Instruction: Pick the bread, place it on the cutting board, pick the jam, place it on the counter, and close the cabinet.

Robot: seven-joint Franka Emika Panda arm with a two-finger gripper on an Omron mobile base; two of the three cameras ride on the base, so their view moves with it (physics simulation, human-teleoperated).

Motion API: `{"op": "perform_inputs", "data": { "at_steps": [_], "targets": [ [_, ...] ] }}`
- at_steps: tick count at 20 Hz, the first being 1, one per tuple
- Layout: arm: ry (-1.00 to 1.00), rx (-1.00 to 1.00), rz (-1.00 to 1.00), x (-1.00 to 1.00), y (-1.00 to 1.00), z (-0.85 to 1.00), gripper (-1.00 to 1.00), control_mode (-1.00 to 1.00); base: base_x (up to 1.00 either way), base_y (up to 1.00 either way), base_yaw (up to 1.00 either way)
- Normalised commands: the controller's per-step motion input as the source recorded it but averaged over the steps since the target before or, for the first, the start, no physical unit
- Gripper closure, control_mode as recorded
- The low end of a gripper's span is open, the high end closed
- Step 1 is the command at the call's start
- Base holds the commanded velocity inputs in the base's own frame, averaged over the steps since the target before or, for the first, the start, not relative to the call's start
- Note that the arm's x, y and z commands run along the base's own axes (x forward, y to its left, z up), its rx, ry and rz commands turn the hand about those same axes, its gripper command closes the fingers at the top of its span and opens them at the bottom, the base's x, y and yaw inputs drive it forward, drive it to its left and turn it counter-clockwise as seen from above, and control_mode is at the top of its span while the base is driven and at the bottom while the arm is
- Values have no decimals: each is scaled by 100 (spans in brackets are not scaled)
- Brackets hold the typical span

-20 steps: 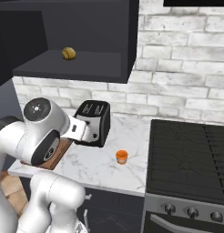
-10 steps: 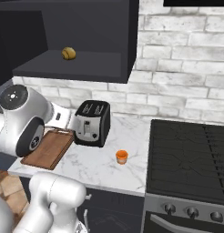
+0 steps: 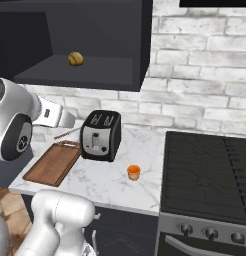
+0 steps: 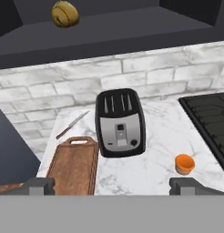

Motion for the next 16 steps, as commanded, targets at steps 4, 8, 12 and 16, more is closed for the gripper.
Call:
{"op": "perform_inputs", "data": {
  "at_steps": [4, 8, 12, 16],
  "targets": [
    [-1, 0, 0, 0, 14, 43, -100, -100, 0, 0, 0],
    [0, 0, 0, 6, 6, 26, -100, -100, 0, 0, 0],
    [0, 0, 0, 19, 0, 11, -100, -100, 0, 0, 0],
    [0, 0, 0, 26, 0, 4, -100, -100, 0, 0, 0]
  ]
}}
